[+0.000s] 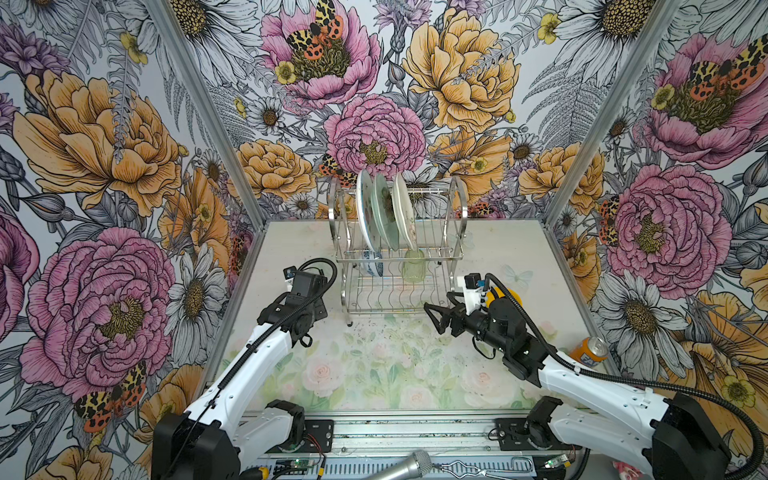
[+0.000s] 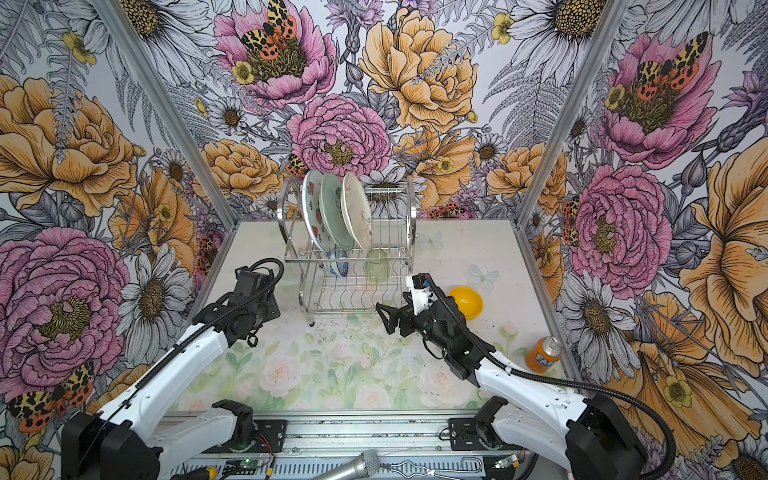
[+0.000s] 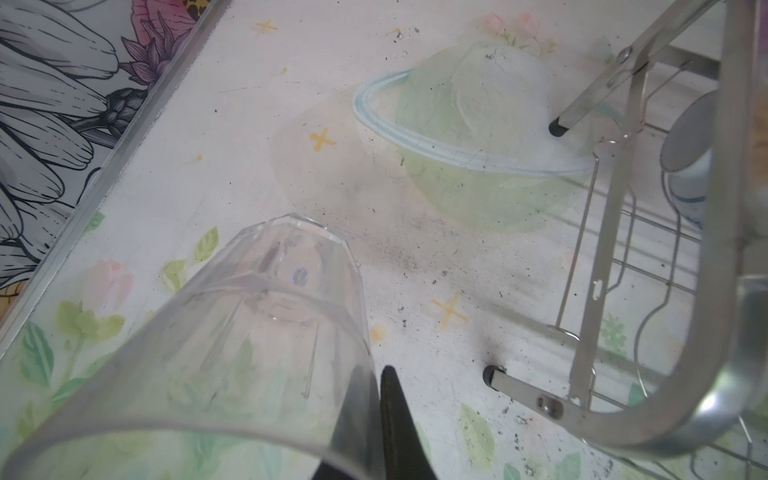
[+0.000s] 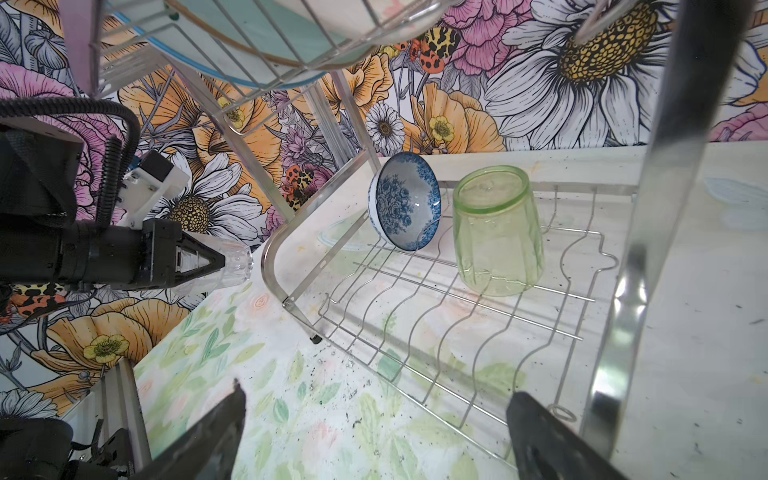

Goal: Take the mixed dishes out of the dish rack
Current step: 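Carry the clear glass with the left gripper to the table beside the rack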

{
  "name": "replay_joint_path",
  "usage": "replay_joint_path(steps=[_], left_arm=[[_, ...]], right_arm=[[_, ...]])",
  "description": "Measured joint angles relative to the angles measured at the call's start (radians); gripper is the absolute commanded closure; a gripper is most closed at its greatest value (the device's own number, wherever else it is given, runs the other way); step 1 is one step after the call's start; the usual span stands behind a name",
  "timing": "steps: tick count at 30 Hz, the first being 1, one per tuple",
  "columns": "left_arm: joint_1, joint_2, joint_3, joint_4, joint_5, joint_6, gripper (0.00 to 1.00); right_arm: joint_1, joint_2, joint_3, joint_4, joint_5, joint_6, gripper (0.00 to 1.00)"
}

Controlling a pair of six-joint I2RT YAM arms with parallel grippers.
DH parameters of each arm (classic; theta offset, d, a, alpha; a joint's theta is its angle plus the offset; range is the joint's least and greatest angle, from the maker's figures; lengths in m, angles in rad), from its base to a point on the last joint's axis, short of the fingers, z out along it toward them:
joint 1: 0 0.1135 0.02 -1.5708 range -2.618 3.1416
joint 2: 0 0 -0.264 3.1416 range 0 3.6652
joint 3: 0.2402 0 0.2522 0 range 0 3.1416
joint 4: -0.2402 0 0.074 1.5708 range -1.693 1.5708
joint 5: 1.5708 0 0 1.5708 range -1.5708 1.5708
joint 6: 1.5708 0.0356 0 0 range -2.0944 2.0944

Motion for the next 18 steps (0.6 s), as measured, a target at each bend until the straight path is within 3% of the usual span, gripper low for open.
replay_joint_path(steps=[8, 18], left_arm=[[0.151, 0.173, 0.043, 0.063, 0.127, 0.048, 1.0], [0.17, 0.354, 0.176, 0.084, 0.167, 0.08, 1.0]], right_arm=[[-0.022, 0.001, -0.005, 0.0, 0.0, 0.0, 0.0], [-0.039, 0.034, -0.005, 0.0, -0.001, 0.001, 0.01]])
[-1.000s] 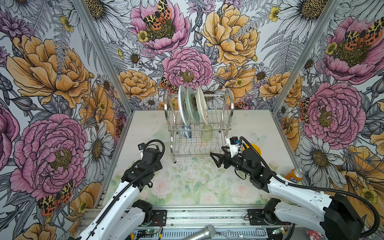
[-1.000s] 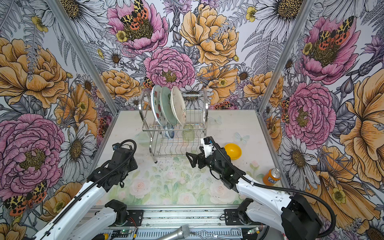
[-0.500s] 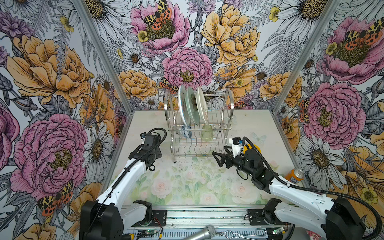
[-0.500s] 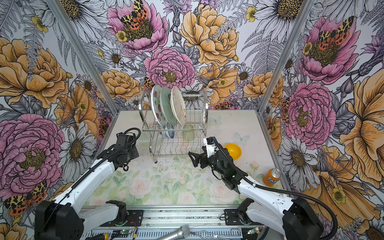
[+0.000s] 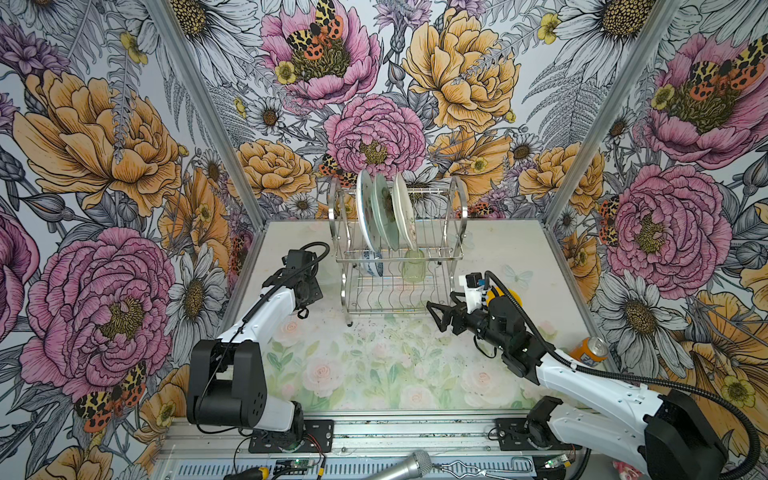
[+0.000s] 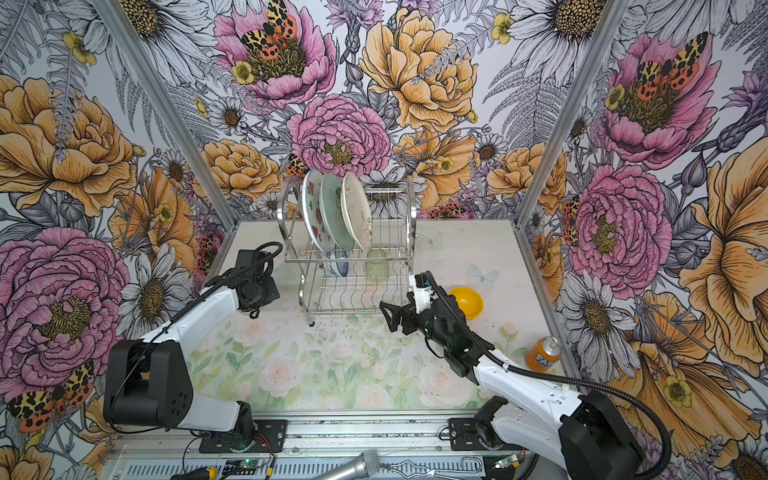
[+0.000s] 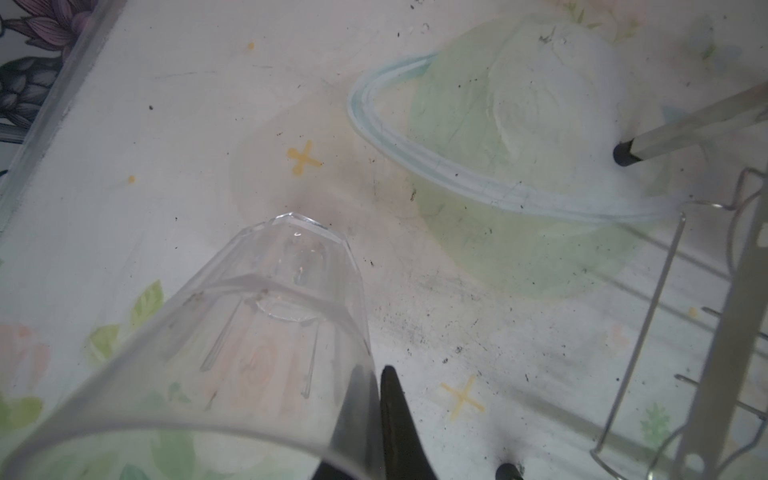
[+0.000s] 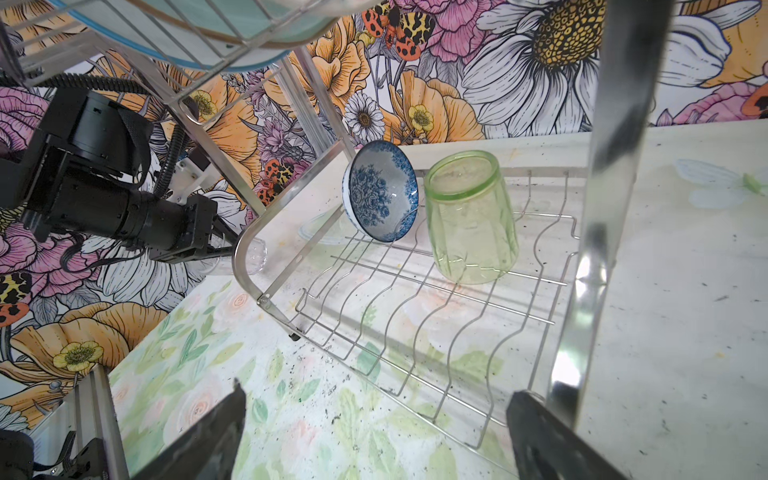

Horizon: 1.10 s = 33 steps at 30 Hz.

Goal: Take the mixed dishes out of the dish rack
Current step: 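Carry the clear glass with the left gripper to the table beside the rack, then lower the clear glass upright onto the table with the left gripper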

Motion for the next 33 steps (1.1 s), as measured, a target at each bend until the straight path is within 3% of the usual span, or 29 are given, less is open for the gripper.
replay_joint_path(steps=[20, 30, 33], left_arm=[[0.03, 0.257, 0.264, -0.048, 0.007, 0.055, 0.99], [0.05, 0.326, 0.346, -0.066, 0.017, 0.08, 0.84], [0.059, 0.34, 0.361, -0.068, 0.034, 0.092, 0.7]], right_arm=[[-0.033, 0.009, -0.001, 0.0, -0.066, 0.003, 0.01], [-0.039, -0.016, -0.001, 0.0, -0.123, -0.008, 0.0], [-0.039, -0.016, -0.001, 0.0, -0.139, -0.01, 0.01]])
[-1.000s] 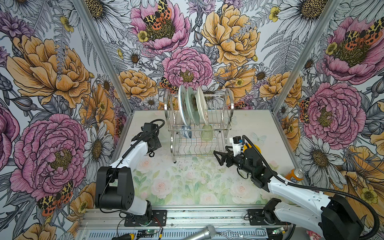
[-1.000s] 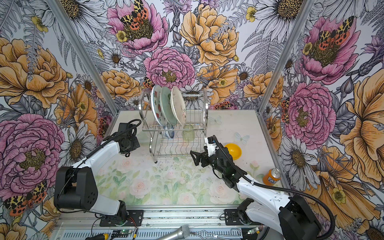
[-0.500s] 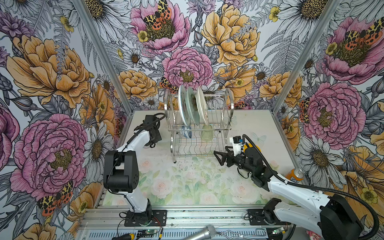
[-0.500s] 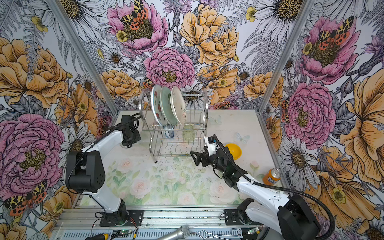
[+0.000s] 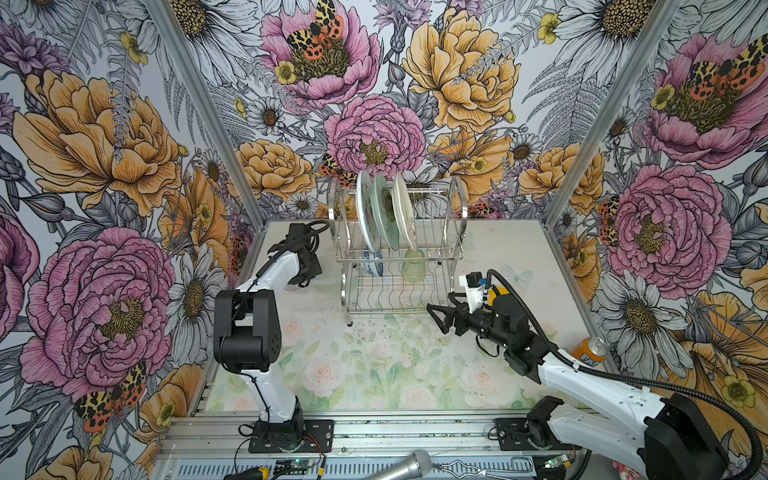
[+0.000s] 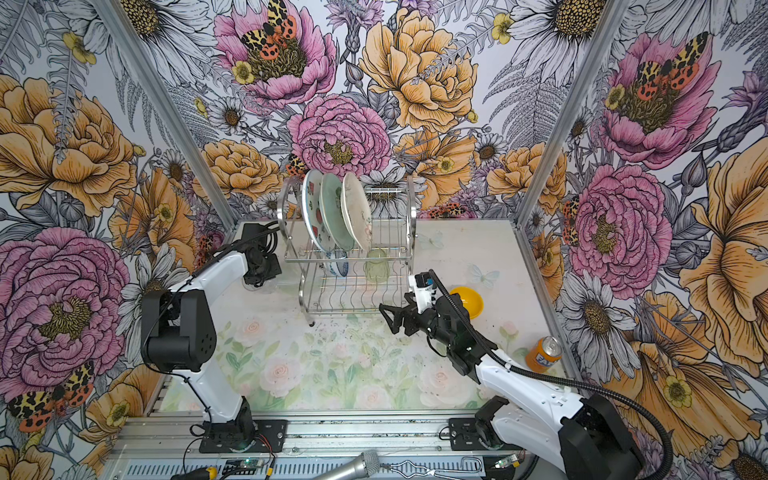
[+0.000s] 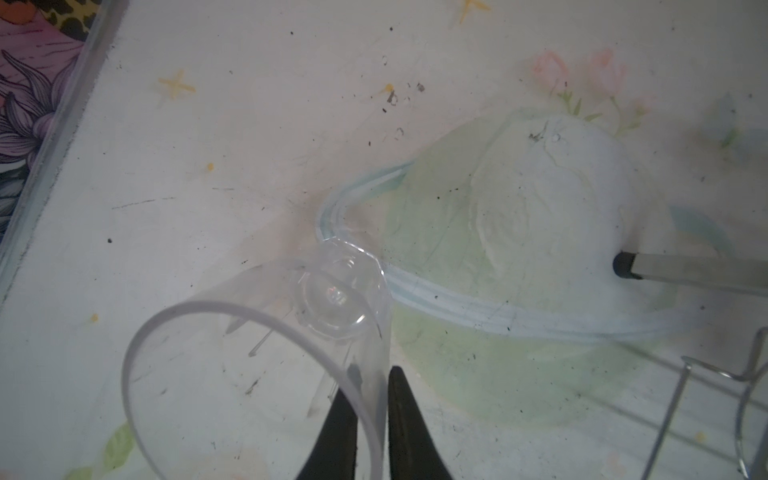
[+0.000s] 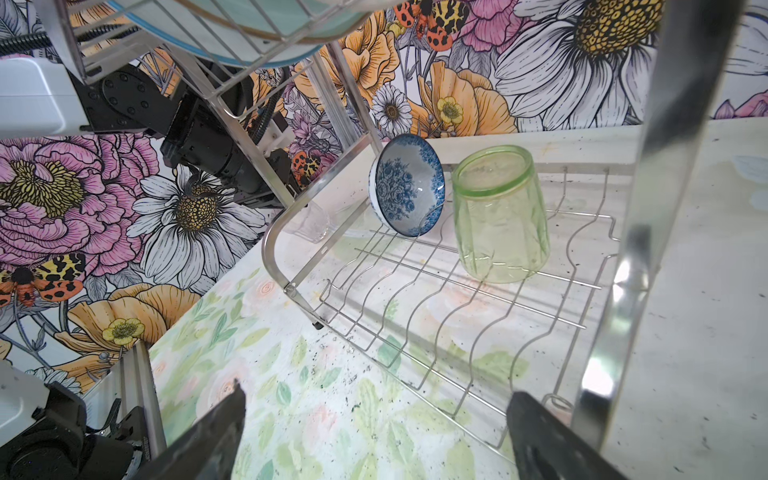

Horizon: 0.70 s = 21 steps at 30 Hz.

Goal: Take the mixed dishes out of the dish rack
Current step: 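Lower the clear glass upright onto the table with the left gripper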

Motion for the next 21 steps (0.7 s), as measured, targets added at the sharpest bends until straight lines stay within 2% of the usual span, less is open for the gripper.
replay_joint_path(steps=[6, 10, 14, 21], left_arm=[[0.016, 0.006, 0.022, -0.002, 0.019, 0.011, 0.31], [0.016, 0.004, 0.023, -0.002, 0.016, 0.005, 0.14], [0.016, -0.034, 0.009, -0.001, 0.014, -0.002, 0.01], [0.016, -0.182, -0.068, 0.02, 0.02, -0.039, 0.01]], right_arm=[[0.0, 0.001, 0.0, 0.0, -0.011, -0.007, 0.0], [0.0, 0.002, 0.0, 0.0, -0.01, -0.006, 0.01], [0.0, 0.002, 0.0, 0.001, -0.007, -0.006, 0.0], [0.0, 0.026, 0.0, 0.013, -0.006, -0.006, 0.0]])
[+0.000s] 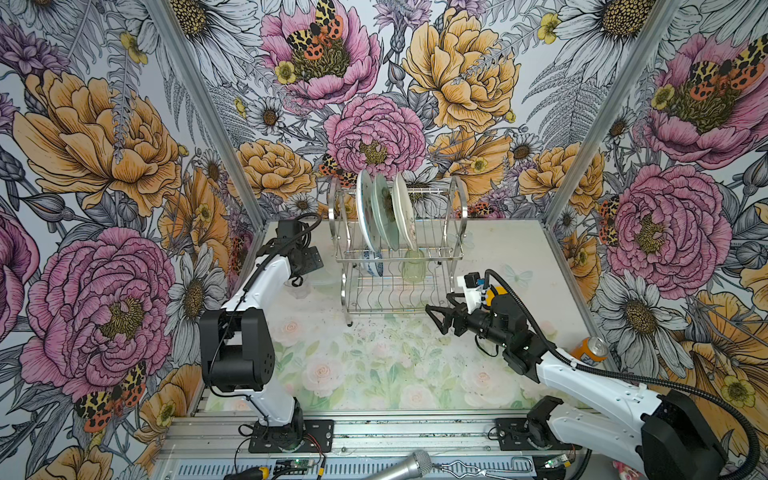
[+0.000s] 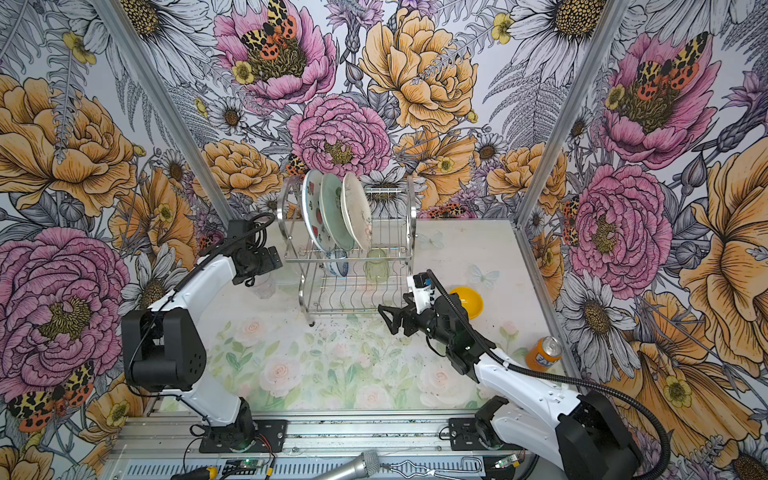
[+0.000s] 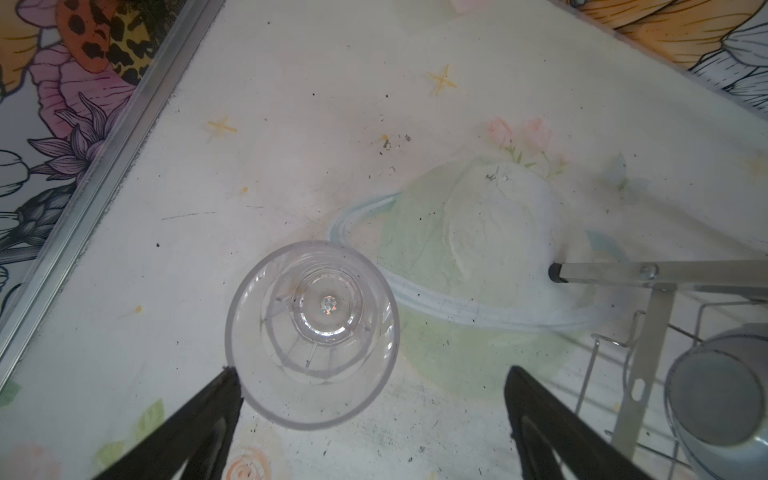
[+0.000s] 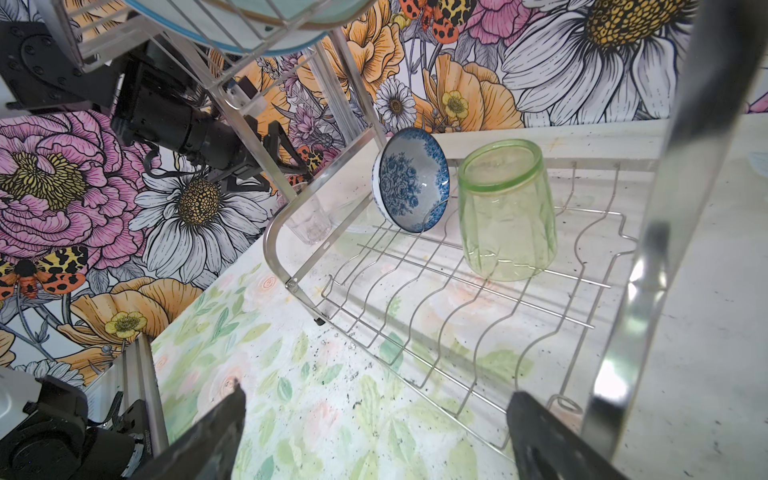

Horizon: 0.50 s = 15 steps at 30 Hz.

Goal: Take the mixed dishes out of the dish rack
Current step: 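Lower the clear glass upright onto the table with the left gripper, then open and raise the left gripper while the right gripper moves toward the rack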

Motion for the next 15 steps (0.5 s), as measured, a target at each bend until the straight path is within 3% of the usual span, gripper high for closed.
replay_joint_path(steps=[10, 15], left_arm=[[-0.016, -0.232, -0.356, 0.19, 0.075, -0.12, 0.01], [-0.048, -0.314, -0.451, 0.264, 0.096, -0.155, 0.01]], right_arm=[[0.0, 0.008, 0.0, 0.009, 0.042, 0.009, 0.01], [0.002, 0.01, 0.0, 0.009, 0.072, 0.047, 0.01]])
